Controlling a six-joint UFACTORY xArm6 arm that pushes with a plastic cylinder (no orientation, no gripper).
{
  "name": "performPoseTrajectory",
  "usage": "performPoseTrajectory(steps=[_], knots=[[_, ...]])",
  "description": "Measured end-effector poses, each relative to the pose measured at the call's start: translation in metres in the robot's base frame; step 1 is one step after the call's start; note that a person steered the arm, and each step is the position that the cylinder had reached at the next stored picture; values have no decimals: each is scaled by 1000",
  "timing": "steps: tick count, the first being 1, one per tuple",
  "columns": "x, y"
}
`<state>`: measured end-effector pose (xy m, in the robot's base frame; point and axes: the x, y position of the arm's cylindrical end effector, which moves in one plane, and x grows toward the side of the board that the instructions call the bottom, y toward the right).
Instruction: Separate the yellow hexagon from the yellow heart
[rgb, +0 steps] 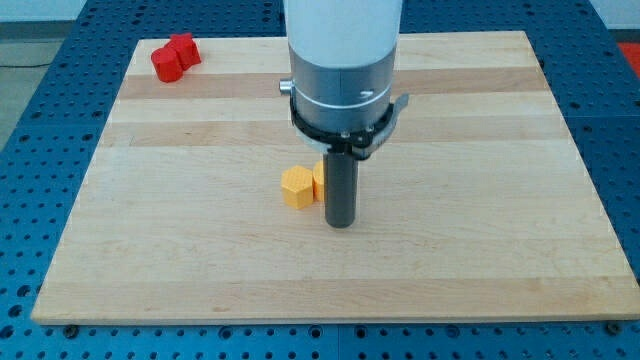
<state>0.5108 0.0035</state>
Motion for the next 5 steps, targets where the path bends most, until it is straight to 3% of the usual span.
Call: performPoseTrajectory(steps=[3,5], knots=[[-51,-140],[-83,-179]])
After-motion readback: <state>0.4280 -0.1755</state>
